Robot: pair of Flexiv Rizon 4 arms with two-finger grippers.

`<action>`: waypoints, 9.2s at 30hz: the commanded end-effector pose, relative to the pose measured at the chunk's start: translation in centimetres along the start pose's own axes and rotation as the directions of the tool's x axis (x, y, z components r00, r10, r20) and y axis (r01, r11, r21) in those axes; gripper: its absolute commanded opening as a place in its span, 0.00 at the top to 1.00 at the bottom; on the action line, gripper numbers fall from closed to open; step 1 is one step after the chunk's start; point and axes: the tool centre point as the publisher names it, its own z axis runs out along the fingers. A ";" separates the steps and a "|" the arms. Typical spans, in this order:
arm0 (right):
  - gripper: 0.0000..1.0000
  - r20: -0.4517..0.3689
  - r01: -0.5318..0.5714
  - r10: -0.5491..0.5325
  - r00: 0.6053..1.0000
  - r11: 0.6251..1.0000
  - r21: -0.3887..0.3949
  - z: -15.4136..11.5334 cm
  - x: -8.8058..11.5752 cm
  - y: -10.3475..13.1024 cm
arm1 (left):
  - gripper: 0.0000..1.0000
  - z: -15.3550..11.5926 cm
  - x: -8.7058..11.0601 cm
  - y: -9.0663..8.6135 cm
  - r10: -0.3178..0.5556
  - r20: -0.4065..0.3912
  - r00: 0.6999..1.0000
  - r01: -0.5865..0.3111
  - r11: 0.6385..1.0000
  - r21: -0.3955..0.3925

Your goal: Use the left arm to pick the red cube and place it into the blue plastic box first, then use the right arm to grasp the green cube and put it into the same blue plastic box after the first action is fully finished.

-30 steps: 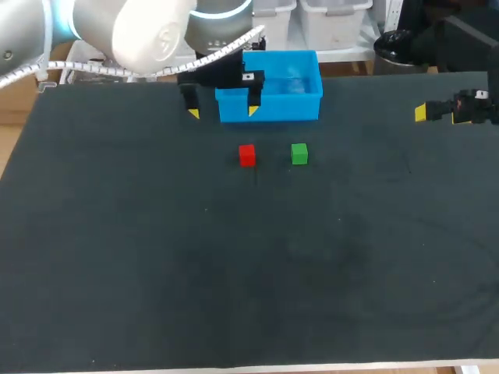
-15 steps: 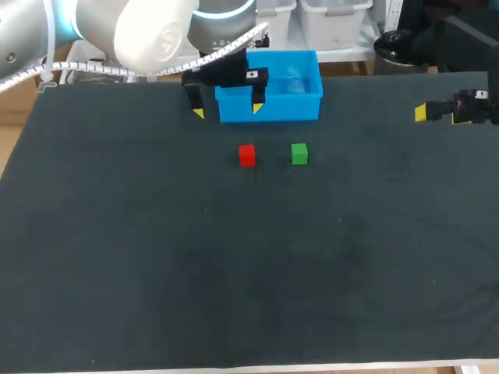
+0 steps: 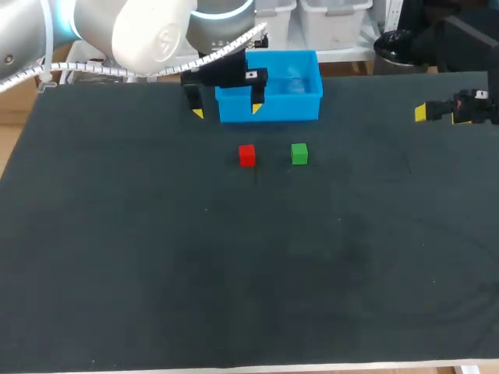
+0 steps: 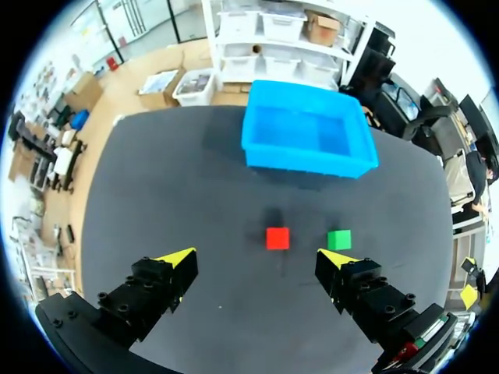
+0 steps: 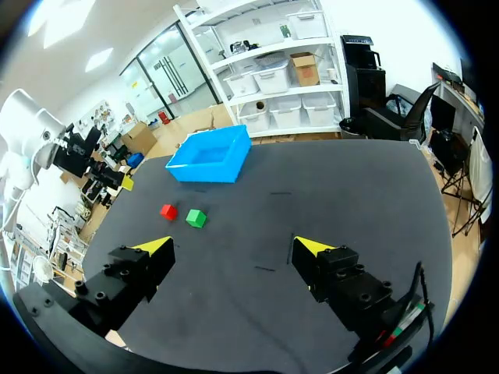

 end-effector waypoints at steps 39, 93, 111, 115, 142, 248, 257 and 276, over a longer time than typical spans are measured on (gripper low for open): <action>0.00 -0.001 0.000 0.000 1.000 1.000 0.000 0.0 0.0 0.0 | 0.00 8.0 1.1 -3.4 -0.019 -0.142 0.990 0.022 1.000 0.022; 0.00 -0.001 0.000 0.000 1.000 1.000 0.000 0.0 0.0 0.0 | 1.00 11.6 2.4 -2.5 0.020 -0.168 0.986 -0.017 1.000 0.024; 0.00 -0.001 0.000 0.000 1.000 1.000 0.000 0.0 0.0 0.0 | 1.00 5.4 -1.4 -2.4 0.024 -0.026 0.999 -0.021 0.994 0.105; 0.00 -0.001 0.000 0.000 1.000 1.000 0.000 0.0 0.0 0.0 | 1.00 4.4 -2.5 -2.2 0.017 0.003 1.000 -0.017 0.993 0.120; 0.00 -0.001 0.000 0.000 1.000 1.000 0.000 0.0 0.0 0.0 | 1.00 2.2 -11.3 -4.0 -0.095 0.133 0.987 0.049 0.948 0.315; 0.00 -0.001 0.000 0.000 1.000 1.000 0.000 0.0 0.0 0.0 | 0.00 0.0 -5.7 -1.0 0.260 0.296 0.919 -0.360 0.861 0.360; 0.00 -0.001 0.000 0.000 1.000 1.000 0.000 0.0 0.0 0.0 | 0.00 -2.1 -2.8 0.6 0.317 0.414 0.853 -0.499 0.725 0.475; 0.00 -0.001 0.000 0.000 1.000 1.000 0.000 0.0 0.0 0.0 | 0.00 -3.7 1.8 4.7 0.377 0.504 0.777 -0.620 0.599 0.508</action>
